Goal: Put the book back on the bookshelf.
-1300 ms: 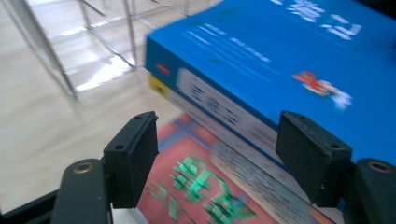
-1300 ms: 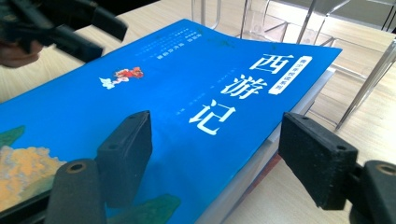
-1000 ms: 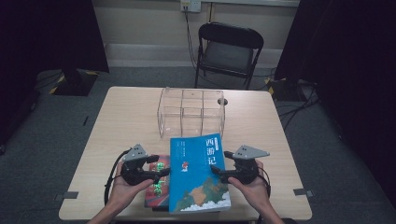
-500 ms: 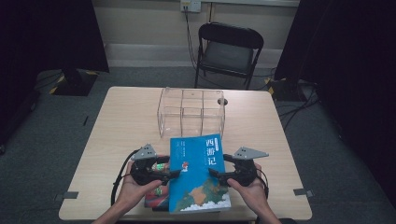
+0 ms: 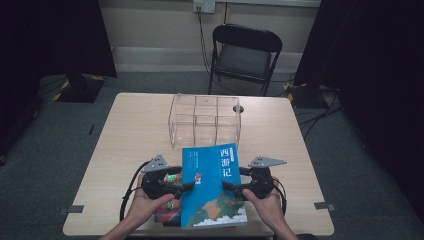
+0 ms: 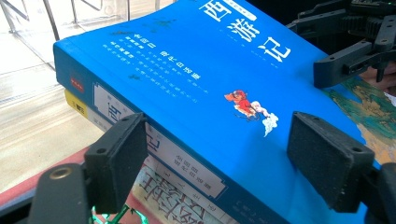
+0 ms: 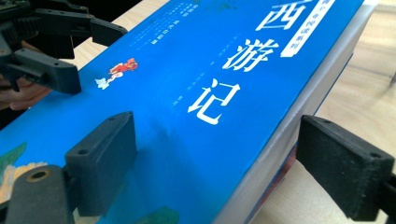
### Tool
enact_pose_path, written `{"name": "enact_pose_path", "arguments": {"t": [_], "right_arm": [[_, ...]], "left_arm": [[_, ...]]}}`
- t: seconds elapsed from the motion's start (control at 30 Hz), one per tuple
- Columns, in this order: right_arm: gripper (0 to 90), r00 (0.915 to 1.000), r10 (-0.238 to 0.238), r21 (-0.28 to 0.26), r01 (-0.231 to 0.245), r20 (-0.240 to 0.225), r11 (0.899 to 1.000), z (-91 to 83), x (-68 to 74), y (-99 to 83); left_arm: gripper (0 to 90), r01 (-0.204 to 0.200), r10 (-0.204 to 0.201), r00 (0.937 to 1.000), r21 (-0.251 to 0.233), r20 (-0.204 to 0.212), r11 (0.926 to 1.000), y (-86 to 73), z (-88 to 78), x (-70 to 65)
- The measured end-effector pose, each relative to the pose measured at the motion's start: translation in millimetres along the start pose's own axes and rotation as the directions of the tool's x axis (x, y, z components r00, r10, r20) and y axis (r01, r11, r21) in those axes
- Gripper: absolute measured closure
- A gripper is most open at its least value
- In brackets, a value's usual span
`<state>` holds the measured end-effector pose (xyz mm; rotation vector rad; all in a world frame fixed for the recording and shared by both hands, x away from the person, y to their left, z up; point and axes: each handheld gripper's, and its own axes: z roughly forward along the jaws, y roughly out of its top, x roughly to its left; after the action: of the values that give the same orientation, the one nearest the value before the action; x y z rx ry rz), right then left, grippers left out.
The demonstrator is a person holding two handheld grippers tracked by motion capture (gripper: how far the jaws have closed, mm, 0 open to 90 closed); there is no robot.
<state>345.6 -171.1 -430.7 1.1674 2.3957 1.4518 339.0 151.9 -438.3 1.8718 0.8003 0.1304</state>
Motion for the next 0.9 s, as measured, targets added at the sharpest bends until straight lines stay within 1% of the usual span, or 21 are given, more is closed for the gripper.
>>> {"name": "enact_pose_path", "arguments": {"t": [0.03, 0.07, 0.17, 0.2, 0.23, 0.33, 0.37, 0.47, 0.53, 0.63, 0.67, 0.73, 0.77, 0.9], "right_arm": [[12.3, 1.0, 0.0, 0.0, 0.0, 0.0, 1.0, 0.0, 0.0, 0.0], [12.4, 0.9999, 0.015, 0.011, -0.015, -0.002, 1.0, 1.0, -0.4, 1.3], [13.7, 0.9999, 0.007, 0.019, -0.007, 0.013, 1.0, 0.3, 1.7, 2.9], [15.6, 0.9998, 0.007, 0.019, -0.008, 0.02, 1.0, -0.1, 2.6, 3.5], [19.4, 0.9993, 0.005, 0.012, -0.006, 0.037, 1.0, -1.4, 3.8, 4.2], [31.3, 0.9965, -0.019, -0.016, 0.02, 0.081, 1.0, -6.6, 7.3, 5.6], [31.5, 0.9958, -0.021, -0.019, 0.023, 0.089, 1.0, -7.7, 8.4, 6.4], [33.1, 0.9962, -0.008, -0.017, 0.01, 0.086, 1.0, -7.9, 7.8, 6.7], [38.2, 0.9965, 0.001, -0.029, 0.001, 0.084, 1.0, -10.7, 8.4, 6.4], [41.4, 0.9977, -0.001, -0.034, 0.003, 0.068, 0.999, -14.4, 11.4, 3.9], [42.5, 0.9981, -0.003, -0.042, 0.005, 0.062, 0.999, -15.2, 12.9, 2.3], [42.6, 0.9961, -0.034, -0.053, 0.038, 0.081, 0.998, -16.4, 18.3, 1.3], [43.3, 0.9962, -0.035, -0.054, 0.039, 0.08, 0.998, -17.1, 19.1, 2.0], [45.7, 0.9996, 0.02, -0.071, -0.019, 0.019, 0.997, -18.1, 10.8, 3.8]], "left_arm": [[18.7, 0.0, 0.0, 1.0, 0.0, 0.0, 1.0, 0.0, 0.0, 0.0], [17.6, 0.01, -0.01, 0.9999, -0.001, -0.002, 0.9999, 0.2, 1.7, -0.4], [16.6, 0.013, -0.013, 0.9999, 0.006, -0.004, 0.9999, 0.7, 2.1, -0.8], [16.6, 0.012, -0.012, 0.9999, 0.01, -0.005, 0.9999, 0.8, 2.0, -0.7], [16.6, 0.013, -0.013, 0.9999, 0.012, -0.005, 0.9998, 0.9, 1.9, -0.6], [16.6, 0.022, -0.022, 0.9997, 0.013, -0.003, 0.9997, 0.7, 2.1, -0.1], [16.6, 0.023, -0.023, 0.9997, 0.011, -0.001, 0.9997, 0.4, 2.2, -0.1], [16.5, 0.025, -0.025, 0.9997, 0.008, 0.001, 0.9997, -0.1, 2.3, 0.1], [16.4, 0.026, -0.026, 0.9997, 0.006, 0.002, 0.9996, -0.4, 2.3, 0.5], [16.4, 0.028, -0.028, 0.9996, 0.005, 0.005, 0.9996, -0.9, 2.3, 1.3], [16.4, 0.032, -0.032, 0.9995, 0.005, 0.006, 0.9995, -1.0, 2.4, 1.3], [16.5, 0.041, -0.041, 0.9991, 0.002, 0.006, 0.9991, -1.4, 2.5, 0.9], [16.5, 0.045, -0.045, 0.999, 0.001, 0.008, 0.999, -1.6, 2.7, 1.2], [16.1, 0.047, -0.048, 0.9988, 0.005, 0.012, 0.9989, -1.4, 3.0, 2.2]]}}
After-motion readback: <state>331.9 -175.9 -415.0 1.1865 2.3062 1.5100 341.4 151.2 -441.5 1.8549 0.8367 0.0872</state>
